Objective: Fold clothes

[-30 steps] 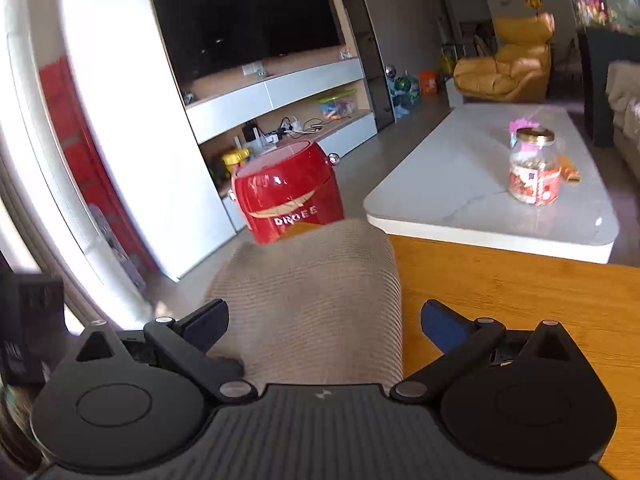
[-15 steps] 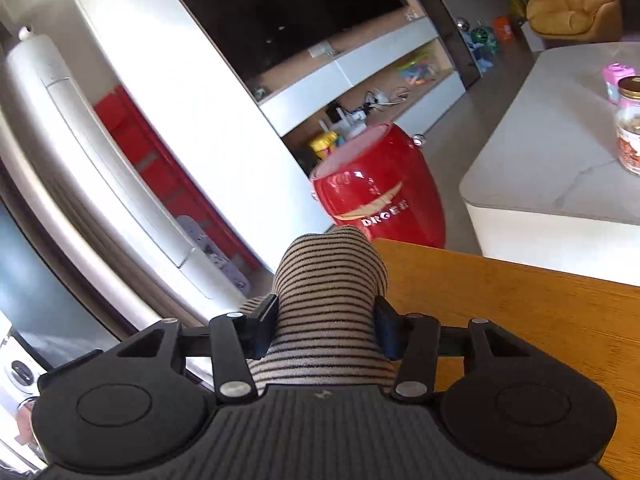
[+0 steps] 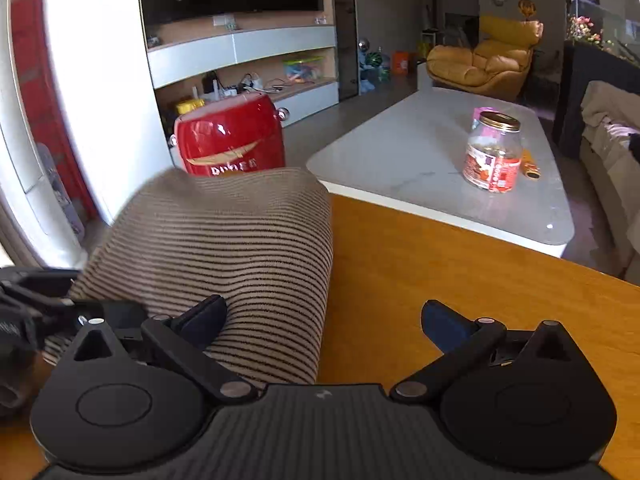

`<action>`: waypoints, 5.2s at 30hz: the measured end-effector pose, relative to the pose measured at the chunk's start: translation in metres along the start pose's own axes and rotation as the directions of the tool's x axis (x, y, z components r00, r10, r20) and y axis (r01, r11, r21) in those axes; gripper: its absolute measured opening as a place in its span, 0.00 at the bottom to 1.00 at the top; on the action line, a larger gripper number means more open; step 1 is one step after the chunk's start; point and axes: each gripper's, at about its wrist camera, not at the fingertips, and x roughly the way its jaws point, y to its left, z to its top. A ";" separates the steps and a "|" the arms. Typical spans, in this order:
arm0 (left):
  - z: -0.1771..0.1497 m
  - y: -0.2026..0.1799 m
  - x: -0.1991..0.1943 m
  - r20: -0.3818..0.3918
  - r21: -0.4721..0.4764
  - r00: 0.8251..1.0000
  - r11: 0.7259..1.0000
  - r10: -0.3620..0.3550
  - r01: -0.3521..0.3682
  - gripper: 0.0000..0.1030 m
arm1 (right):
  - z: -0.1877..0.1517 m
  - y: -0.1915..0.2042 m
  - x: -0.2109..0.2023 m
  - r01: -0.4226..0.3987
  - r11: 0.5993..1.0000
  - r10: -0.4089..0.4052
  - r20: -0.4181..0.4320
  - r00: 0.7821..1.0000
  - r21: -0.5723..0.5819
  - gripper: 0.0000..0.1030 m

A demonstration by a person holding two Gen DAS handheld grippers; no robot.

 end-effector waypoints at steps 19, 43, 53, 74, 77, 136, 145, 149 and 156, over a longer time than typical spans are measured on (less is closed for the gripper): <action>-0.092 -0.135 -0.066 0.012 0.075 0.889 0.886 0.458 -0.458 1.00 | -0.109 -0.002 -0.110 0.060 0.996 -0.057 -0.042 0.997 0.066 1.00; -0.085 -0.146 -0.016 0.018 0.055 0.804 0.802 0.594 -0.594 1.00 | -0.100 -0.015 -0.083 0.135 0.991 -0.135 -0.036 0.990 0.008 1.00; -0.084 -0.145 -0.015 0.018 0.054 0.804 0.802 0.594 -0.595 1.00 | -0.099 -0.014 -0.084 0.136 0.991 -0.136 -0.037 0.990 0.007 1.00; -0.084 -0.145 -0.014 0.019 0.054 0.804 0.802 0.594 -0.594 1.00 | -0.098 -0.013 -0.084 0.136 0.991 -0.136 -0.037 0.990 0.007 1.00; -0.084 -0.145 -0.014 0.019 0.054 0.804 0.802 0.594 -0.594 1.00 | -0.098 -0.013 -0.084 0.136 0.991 -0.136 -0.037 0.990 0.007 1.00; -0.084 -0.144 -0.014 0.019 0.054 0.804 0.803 0.594 -0.594 1.00 | -0.098 -0.012 -0.084 0.137 0.991 -0.136 -0.037 0.990 0.008 1.00; -0.084 -0.144 -0.014 0.019 0.054 0.804 0.803 0.594 -0.594 1.00 | -0.098 -0.012 -0.084 0.137 0.991 -0.136 -0.037 0.990 0.008 1.00; -0.084 -0.144 -0.014 0.019 0.054 0.804 0.803 0.594 -0.594 1.00 | -0.098 -0.012 -0.084 0.136 0.991 -0.136 -0.037 0.990 0.008 1.00; -0.084 -0.144 -0.014 0.019 0.054 0.804 0.802 0.594 -0.594 1.00 | -0.099 -0.012 -0.084 0.136 0.991 -0.136 -0.037 0.990 0.008 1.00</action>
